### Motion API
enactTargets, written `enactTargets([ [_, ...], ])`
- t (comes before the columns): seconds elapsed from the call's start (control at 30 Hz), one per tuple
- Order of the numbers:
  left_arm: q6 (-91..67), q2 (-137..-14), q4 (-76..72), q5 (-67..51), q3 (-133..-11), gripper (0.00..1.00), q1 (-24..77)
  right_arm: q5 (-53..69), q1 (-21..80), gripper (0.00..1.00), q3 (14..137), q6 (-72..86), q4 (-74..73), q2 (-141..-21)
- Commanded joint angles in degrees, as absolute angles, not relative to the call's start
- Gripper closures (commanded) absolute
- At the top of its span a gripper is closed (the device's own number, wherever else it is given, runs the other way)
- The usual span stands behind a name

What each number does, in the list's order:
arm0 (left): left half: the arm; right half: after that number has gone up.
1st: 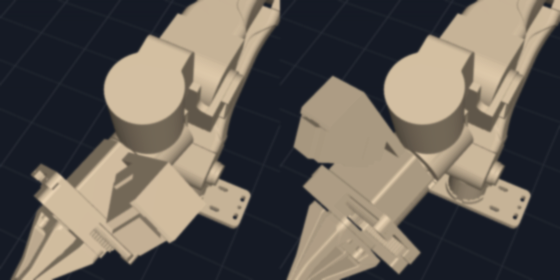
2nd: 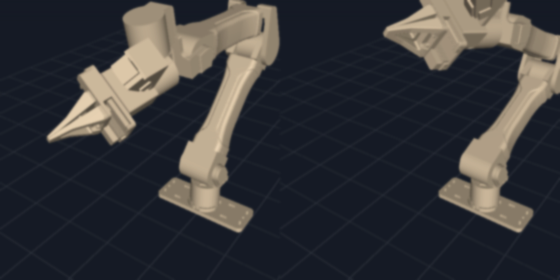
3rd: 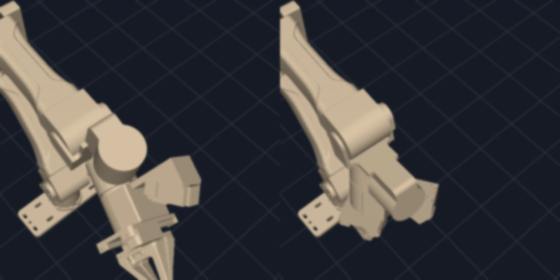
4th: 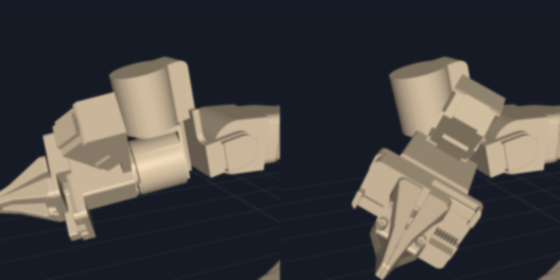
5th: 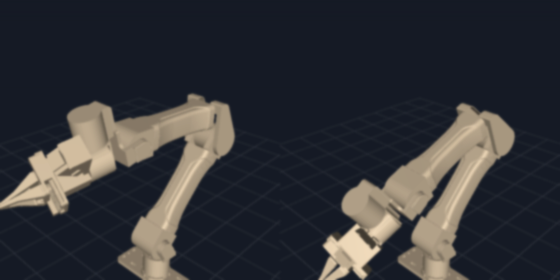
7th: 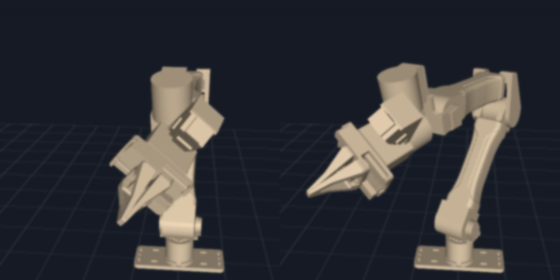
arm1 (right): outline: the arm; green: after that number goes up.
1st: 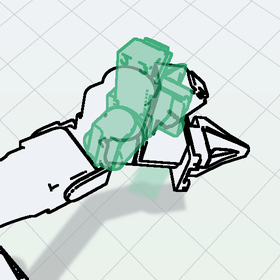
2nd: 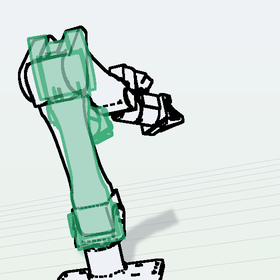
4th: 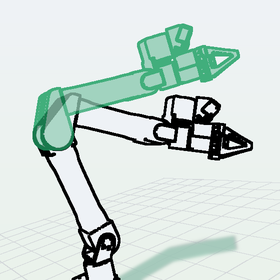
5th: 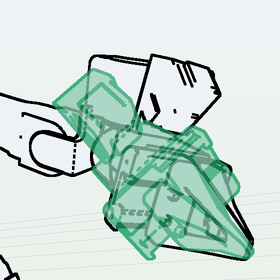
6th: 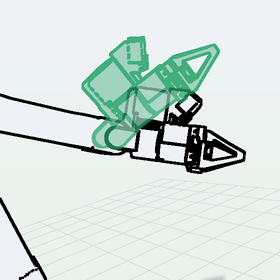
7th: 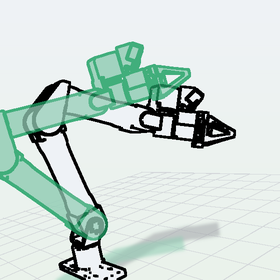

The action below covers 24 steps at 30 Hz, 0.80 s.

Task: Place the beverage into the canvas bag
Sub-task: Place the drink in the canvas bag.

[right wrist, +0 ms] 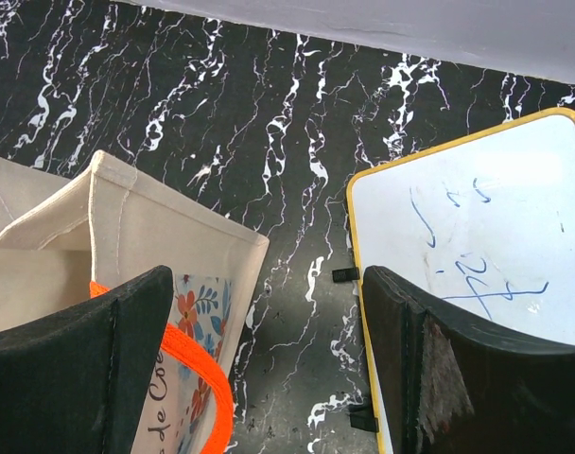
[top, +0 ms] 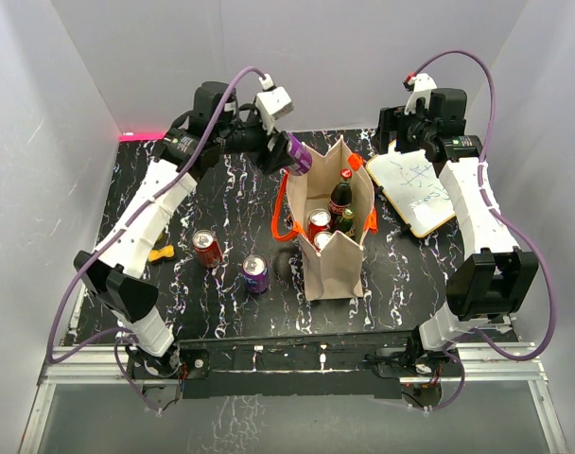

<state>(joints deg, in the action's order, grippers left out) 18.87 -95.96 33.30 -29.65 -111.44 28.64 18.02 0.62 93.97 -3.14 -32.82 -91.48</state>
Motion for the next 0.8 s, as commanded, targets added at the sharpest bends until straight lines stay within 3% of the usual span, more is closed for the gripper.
enactTargets([
  [0.0,22.3,-96.4,31.5,-35.1,-115.7,1.00,31.7,18.8,0.4,0.16,94.3,-3.4,-29.1,-90.0],
  [0.5,23.1,-106.8,32.2,-36.1,-118.3,1.00,34.3,16.5,0.4,0.15,85.5,-4.7,-25.0,-82.3],
  [0.77,28.6,-111.3,32.3,-35.5,-119.0,1.00,34.3,15.3,0.4,0.15,88.5,-5.9,-27.4,-85.0],
])
